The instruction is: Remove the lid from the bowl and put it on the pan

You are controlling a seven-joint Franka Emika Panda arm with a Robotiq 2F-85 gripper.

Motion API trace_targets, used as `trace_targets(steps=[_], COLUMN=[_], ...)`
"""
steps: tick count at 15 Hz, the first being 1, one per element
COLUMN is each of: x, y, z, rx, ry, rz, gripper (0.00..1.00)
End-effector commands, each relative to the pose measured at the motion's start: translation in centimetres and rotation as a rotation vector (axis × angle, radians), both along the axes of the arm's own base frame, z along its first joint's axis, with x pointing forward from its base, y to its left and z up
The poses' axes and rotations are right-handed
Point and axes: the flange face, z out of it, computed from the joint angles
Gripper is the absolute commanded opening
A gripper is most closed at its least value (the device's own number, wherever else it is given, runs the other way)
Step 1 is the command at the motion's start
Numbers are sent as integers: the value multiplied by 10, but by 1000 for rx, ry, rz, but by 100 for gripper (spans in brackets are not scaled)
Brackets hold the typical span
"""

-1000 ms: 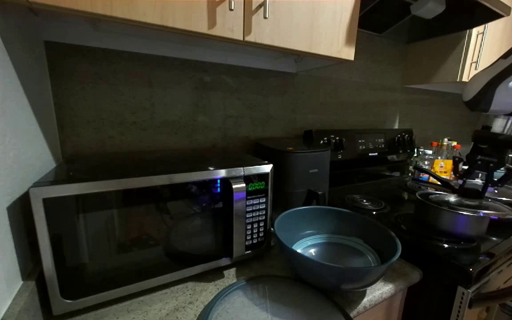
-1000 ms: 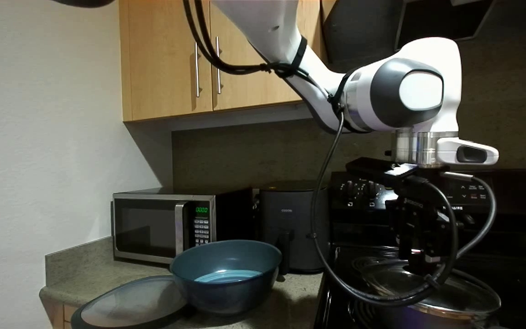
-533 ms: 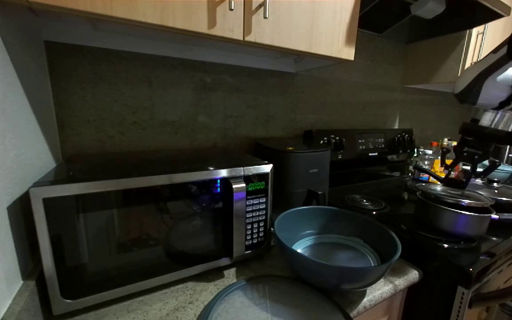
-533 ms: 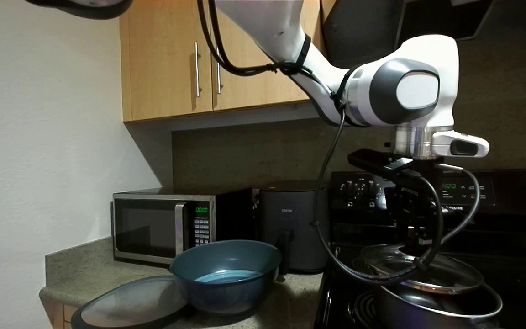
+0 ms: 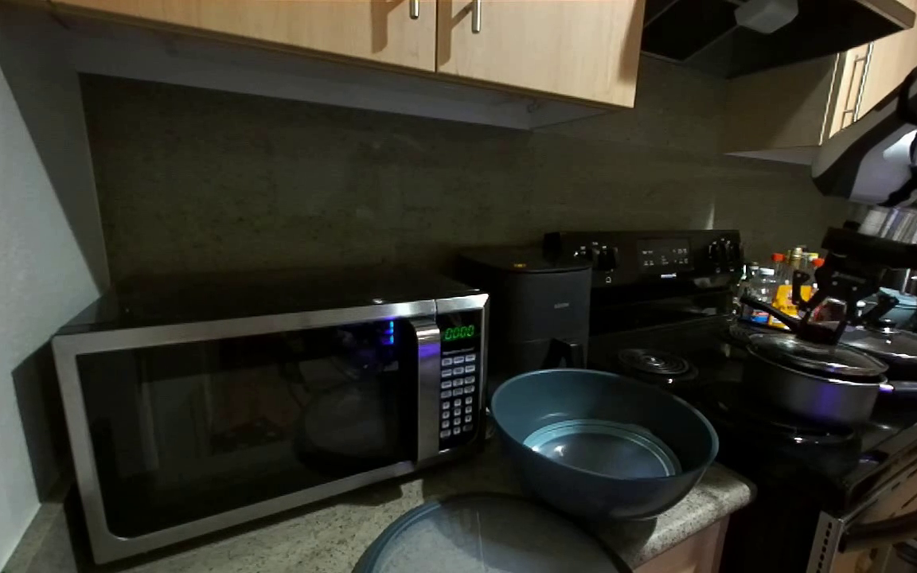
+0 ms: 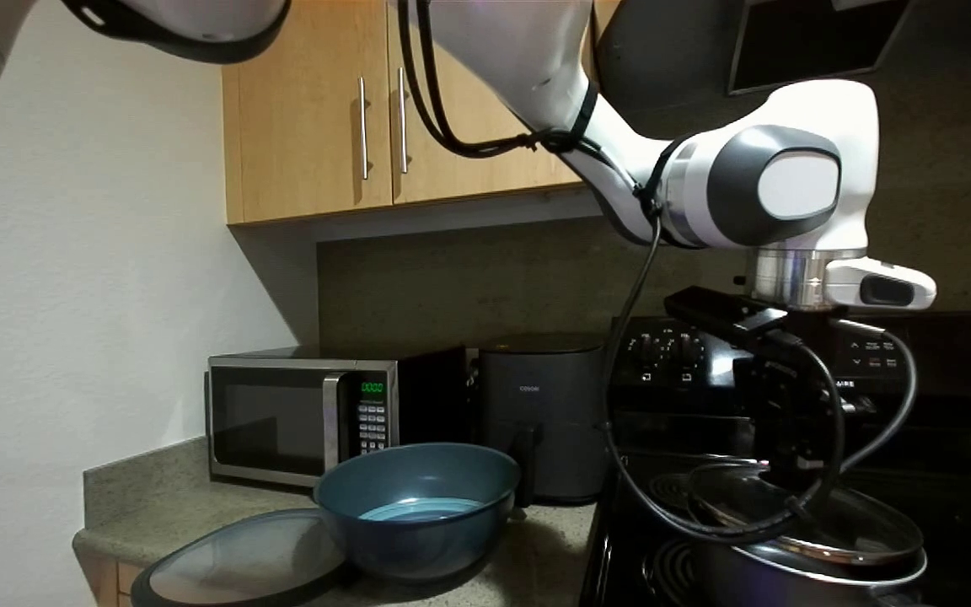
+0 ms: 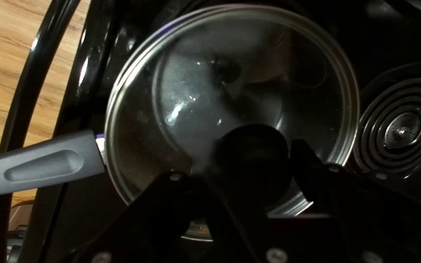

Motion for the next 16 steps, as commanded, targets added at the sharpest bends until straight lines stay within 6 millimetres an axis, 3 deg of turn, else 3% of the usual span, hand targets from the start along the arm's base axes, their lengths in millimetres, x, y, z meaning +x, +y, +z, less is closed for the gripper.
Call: trace_targets(steps=[1, 6, 12, 16], x=[-6, -6, 25, 38], y=[-18, -25, 3, 16], z=[8, 3, -15, -16], rx=[25, 33, 10, -7], ry=[-11, 2, 29, 41], rz=[-37, -38, 51, 87], gripper=[22, 22, 22, 22])
